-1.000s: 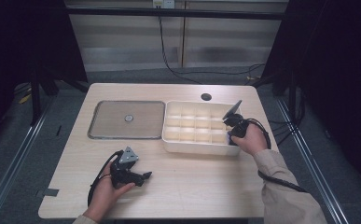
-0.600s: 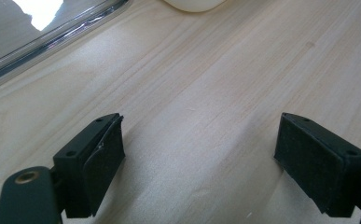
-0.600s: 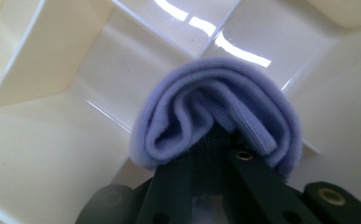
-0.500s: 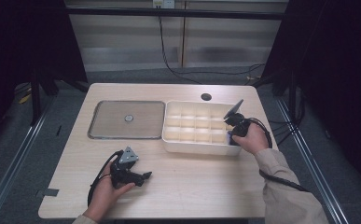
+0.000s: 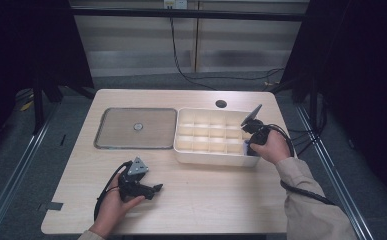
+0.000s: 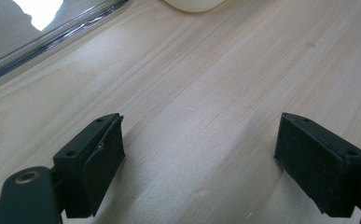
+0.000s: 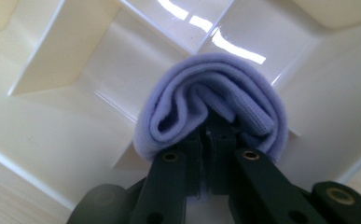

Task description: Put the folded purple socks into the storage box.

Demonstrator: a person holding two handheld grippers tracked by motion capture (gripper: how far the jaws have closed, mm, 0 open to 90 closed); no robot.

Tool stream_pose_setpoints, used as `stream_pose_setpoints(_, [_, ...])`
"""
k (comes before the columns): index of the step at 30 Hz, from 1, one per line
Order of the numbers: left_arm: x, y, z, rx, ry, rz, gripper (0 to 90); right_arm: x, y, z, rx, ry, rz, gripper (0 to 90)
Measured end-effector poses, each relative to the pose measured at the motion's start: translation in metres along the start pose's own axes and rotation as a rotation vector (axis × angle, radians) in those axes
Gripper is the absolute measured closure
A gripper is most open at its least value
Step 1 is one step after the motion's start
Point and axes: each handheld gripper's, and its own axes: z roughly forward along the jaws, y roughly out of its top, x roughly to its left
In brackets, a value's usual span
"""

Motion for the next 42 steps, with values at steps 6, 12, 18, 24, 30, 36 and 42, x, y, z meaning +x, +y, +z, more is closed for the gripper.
stream_pose_setpoints(6, [0.000,0.000,0.000,0.001,0.000,0.000,14.8,-0.001,0.000,-0.008,-0.002,0.000,-0.005,85.1])
stream_pose_setpoints(12, [0.000,0.000,0.000,0.000,0.000,-0.001,14.8,-0.001,0.001,-0.013,-0.005,-0.003,-0.004,85.0])
stream_pose_setpoints(18, [0.000,0.000,0.000,0.001,0.000,0.000,14.8,-0.002,0.002,-0.014,0.003,0.002,-0.007,85.0])
stream_pose_setpoints(24, [0.000,0.000,0.000,0.001,0.000,-0.001,14.9,-0.004,0.002,-0.019,-0.003,-0.005,-0.006,84.7])
stream_pose_setpoints(30, [0.000,0.000,0.000,0.004,-0.004,0.001,14.8,-0.005,0.003,-0.027,-0.014,-0.011,-0.004,84.4])
stream_pose_setpoints(36, [0.000,0.000,0.000,0.008,-0.004,0.001,14.8,-0.003,0.004,-0.033,-0.019,-0.013,-0.007,82.7])
stream_pose_setpoints(42, [0.000,0.001,0.000,0.007,-0.005,0.002,14.8,-0.002,0.003,-0.041,-0.032,-0.012,-0.007,78.9])
